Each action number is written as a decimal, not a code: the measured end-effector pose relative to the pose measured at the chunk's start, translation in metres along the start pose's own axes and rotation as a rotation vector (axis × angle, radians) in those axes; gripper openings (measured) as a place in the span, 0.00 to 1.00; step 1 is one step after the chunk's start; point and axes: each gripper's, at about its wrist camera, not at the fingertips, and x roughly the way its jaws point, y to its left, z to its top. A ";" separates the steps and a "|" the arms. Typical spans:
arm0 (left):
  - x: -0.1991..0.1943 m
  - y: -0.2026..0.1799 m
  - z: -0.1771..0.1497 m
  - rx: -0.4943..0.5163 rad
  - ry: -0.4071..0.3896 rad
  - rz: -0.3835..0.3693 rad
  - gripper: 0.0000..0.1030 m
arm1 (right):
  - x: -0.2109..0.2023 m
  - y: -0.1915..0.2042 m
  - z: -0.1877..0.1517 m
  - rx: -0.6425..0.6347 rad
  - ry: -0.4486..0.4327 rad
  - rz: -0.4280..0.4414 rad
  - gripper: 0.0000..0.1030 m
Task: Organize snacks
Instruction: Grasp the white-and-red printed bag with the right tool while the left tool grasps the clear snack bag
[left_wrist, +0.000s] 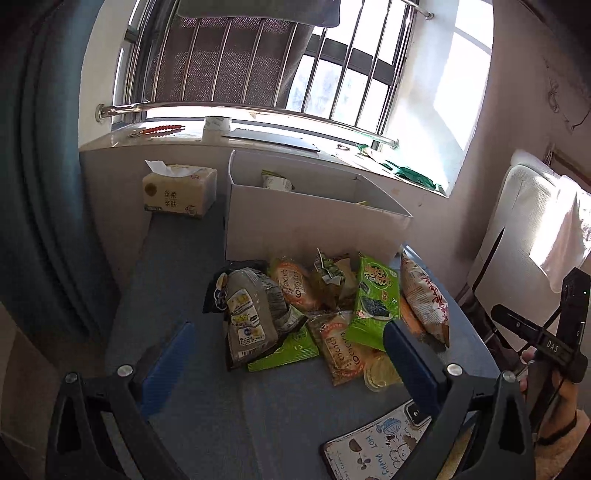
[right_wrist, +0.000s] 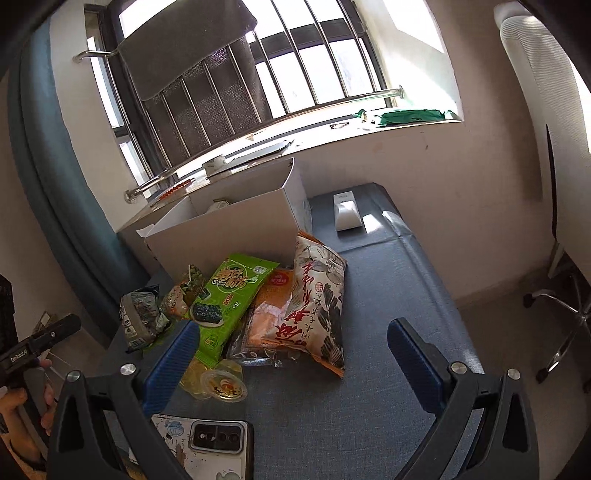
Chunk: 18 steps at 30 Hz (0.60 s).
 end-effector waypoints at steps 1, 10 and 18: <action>0.001 0.002 -0.001 -0.009 0.005 -0.003 1.00 | 0.005 -0.003 0.001 0.015 0.016 0.018 1.00; 0.008 0.000 -0.002 0.001 0.017 -0.003 1.00 | 0.074 -0.031 0.021 0.130 0.184 0.087 1.00; 0.022 0.010 -0.005 -0.029 0.052 0.006 1.00 | 0.124 -0.036 0.039 0.111 0.311 0.055 1.00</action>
